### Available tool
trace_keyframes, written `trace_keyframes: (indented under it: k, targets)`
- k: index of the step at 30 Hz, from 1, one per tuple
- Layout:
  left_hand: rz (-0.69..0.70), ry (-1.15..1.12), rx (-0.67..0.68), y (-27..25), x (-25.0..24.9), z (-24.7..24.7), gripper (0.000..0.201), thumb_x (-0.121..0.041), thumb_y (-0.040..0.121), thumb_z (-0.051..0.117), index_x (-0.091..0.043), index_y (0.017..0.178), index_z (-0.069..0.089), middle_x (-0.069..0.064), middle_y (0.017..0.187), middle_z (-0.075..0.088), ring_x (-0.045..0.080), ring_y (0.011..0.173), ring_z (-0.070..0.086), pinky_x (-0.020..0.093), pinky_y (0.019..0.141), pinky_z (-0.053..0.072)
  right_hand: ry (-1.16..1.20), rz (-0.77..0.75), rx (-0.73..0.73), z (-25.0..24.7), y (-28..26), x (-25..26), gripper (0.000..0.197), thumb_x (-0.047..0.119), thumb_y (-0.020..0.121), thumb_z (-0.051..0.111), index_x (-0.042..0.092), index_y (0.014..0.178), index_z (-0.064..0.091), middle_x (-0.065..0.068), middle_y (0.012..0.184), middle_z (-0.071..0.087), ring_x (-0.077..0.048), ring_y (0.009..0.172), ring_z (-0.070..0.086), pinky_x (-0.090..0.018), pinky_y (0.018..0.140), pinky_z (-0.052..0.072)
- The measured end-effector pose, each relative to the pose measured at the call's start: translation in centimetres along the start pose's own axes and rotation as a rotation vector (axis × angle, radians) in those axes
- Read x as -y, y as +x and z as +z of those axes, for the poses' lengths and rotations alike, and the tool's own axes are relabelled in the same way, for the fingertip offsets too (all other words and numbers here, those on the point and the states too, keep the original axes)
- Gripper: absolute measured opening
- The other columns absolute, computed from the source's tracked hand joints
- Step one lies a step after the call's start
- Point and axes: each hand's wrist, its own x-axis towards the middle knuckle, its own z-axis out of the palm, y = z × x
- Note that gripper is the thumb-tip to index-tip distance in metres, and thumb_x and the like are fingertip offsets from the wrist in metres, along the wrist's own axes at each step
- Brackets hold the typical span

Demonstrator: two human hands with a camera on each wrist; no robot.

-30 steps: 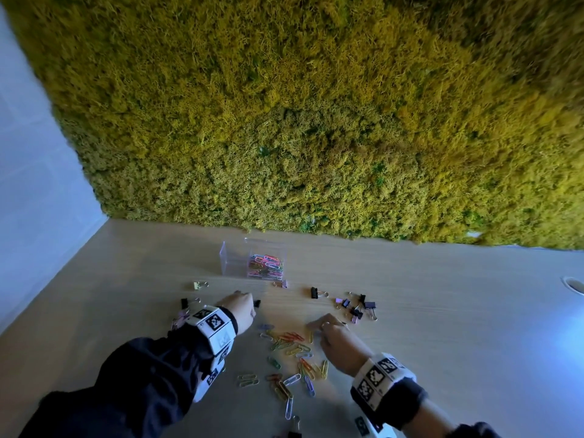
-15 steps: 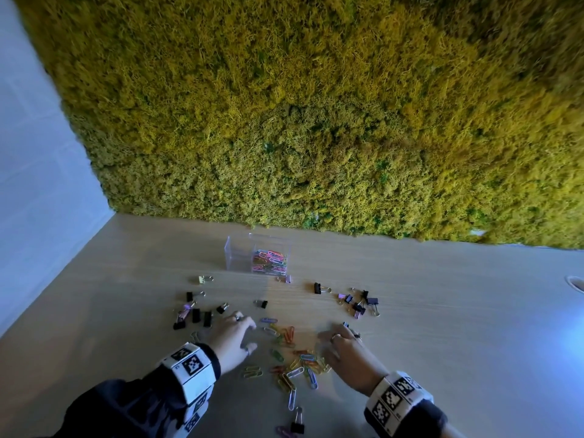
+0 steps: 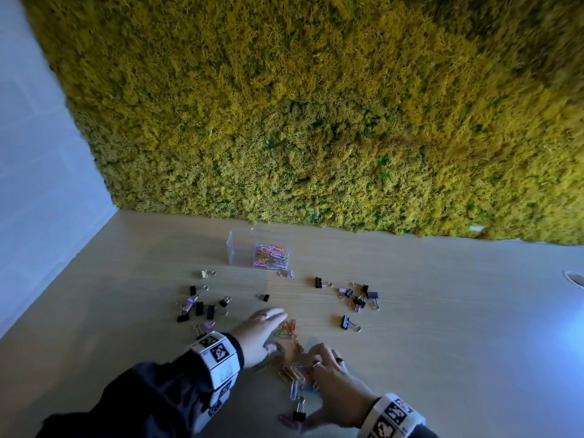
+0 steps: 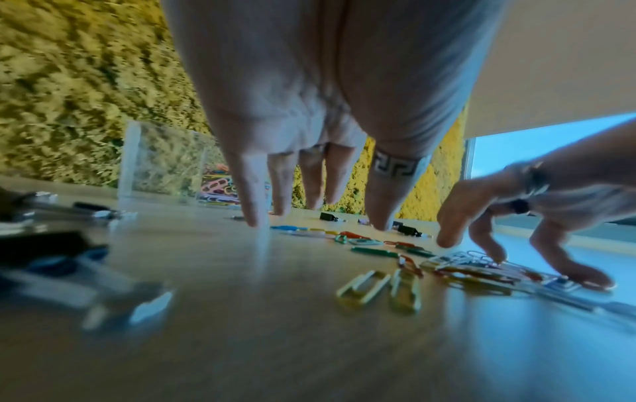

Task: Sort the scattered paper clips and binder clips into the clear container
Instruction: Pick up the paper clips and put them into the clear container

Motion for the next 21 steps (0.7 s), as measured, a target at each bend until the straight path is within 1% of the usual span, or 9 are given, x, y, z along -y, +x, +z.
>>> trace_keyframes:
  k: [3, 6, 9, 13, 15, 16, 18, 19, 21]
  targets:
    - [0.011, 0.071, 0.063, 0.6, -0.4, -0.1, 0.057, -0.011, 0.094, 0.043, -0.016, 0.145, 0.02, -0.005, 0.155, 0.012, 0.013, 0.143, 0.013, 0.028, 0.117, 0.013, -0.023, -0.074, -0.041, 0.4, 0.0, 0.0, 0.096, 0.081, 0.04, 0.051, 0.031, 0.123, 0.05, 0.0, 0.128, 0.028, -0.018, 0.116, 0.03, -0.033, 0.104, 0.036]
    - [0.021, 0.1, 0.051, 0.7, 0.0, 0.3, 0.056, -0.006, 0.093, 0.044, -0.013, 0.144, 0.024, -0.002, 0.155, 0.014, 0.013, 0.144, 0.008, 0.026, 0.117, 0.007, -0.035, -0.156, -0.032, 0.4, -0.1, -0.2, 0.069, 0.077, 0.056, 0.049, 0.03, 0.103, 0.064, 0.003, 0.124, 0.037, -0.015, 0.112, 0.031, -0.022, 0.099, 0.032]
    - [0.037, 0.079, 0.022, 0.6, 0.4, 0.4, 0.055, -0.004, 0.092, 0.045, -0.014, 0.143, 0.027, -0.002, 0.155, 0.016, 0.012, 0.143, 0.011, 0.024, 0.116, 0.007, -0.065, -0.233, -0.052, 0.4, 0.0, -0.4, 0.045, 0.062, 0.069, 0.059, 0.029, 0.099, 0.067, 0.004, 0.125, 0.041, -0.014, 0.11, 0.034, -0.021, 0.099, 0.03]
    - [0.051, 0.022, -0.013, 0.5, 0.6, 0.3, 0.054, -0.004, 0.091, 0.047, -0.015, 0.142, 0.031, 0.0, 0.153, 0.023, 0.012, 0.142, 0.019, 0.021, 0.114, 0.012, 0.018, -0.2, -0.069, -0.7, 0.0, -1.3, 0.035, 0.049, 0.072, 0.053, 0.025, 0.092, 0.069, 0.004, 0.11, 0.052, -0.005, 0.098, 0.039, -0.012, 0.09, 0.032]
    - [0.054, 0.027, -0.021, 0.4, 0.6, 0.3, 0.053, -0.004, 0.091, 0.047, -0.015, 0.141, 0.033, 0.0, 0.153, 0.024, 0.012, 0.141, 0.02, 0.021, 0.114, 0.012, 0.038, -0.197, -0.069, -0.9, 0.0, -1.6, 0.03, 0.043, 0.075, 0.053, 0.023, 0.091, 0.068, 0.008, 0.102, 0.052, -0.004, 0.095, 0.043, -0.013, 0.09, 0.036]
    - [0.053, 0.031, -0.026, 0.4, 0.6, 0.4, 0.053, -0.004, 0.091, 0.048, -0.015, 0.141, 0.034, 0.0, 0.152, 0.025, 0.012, 0.141, 0.022, 0.021, 0.114, 0.013, 0.058, -0.181, -0.084, -1.1, 0.0, -1.7, 0.026, 0.038, 0.079, 0.056, 0.02, 0.092, 0.068, 0.011, 0.097, 0.049, 0.001, 0.091, 0.044, -0.012, 0.088, 0.038]
    - [0.052, 0.038, -0.03, 0.3, 0.5, 0.4, 0.052, -0.003, 0.091, 0.048, -0.015, 0.14, 0.035, -0.001, 0.152, 0.027, 0.013, 0.139, 0.025, 0.021, 0.113, 0.016, 0.104, -0.117, -0.182, -1.6, 0.3, -2.5, 0.015, 0.025, 0.085, 0.059, 0.015, 0.09, 0.069, 0.014, 0.089, 0.051, 0.01, 0.077, 0.047, -0.004, 0.076, 0.039]
    - [0.051, 0.037, -0.033, 0.3, 0.5, 0.3, 0.051, -0.004, 0.09, 0.048, -0.015, 0.139, 0.037, -0.002, 0.151, 0.028, 0.013, 0.138, 0.027, 0.02, 0.112, 0.018, 0.112, -0.077, -0.251, -2.0, 0.4, -2.9, 0.013, 0.021, 0.086, 0.058, 0.013, 0.086, 0.069, 0.011, 0.088, 0.057, 0.009, 0.073, 0.051, -0.004, 0.071, 0.04]
    - [0.051, 0.025, -0.061, 0.1, 0.6, 0.2, 0.05, -0.005, 0.09, 0.049, -0.018, 0.137, 0.039, -0.004, 0.148, 0.032, 0.012, 0.135, 0.033, 0.019, 0.108, 0.024, 0.127, -0.018, -0.34, -2.8, 0.3, -3.7, 0.011, 0.025, 0.085, 0.058, 0.019, 0.084, 0.067, 0.003, 0.091, 0.064, -0.004, 0.075, 0.06, -0.012, 0.069, 0.046]
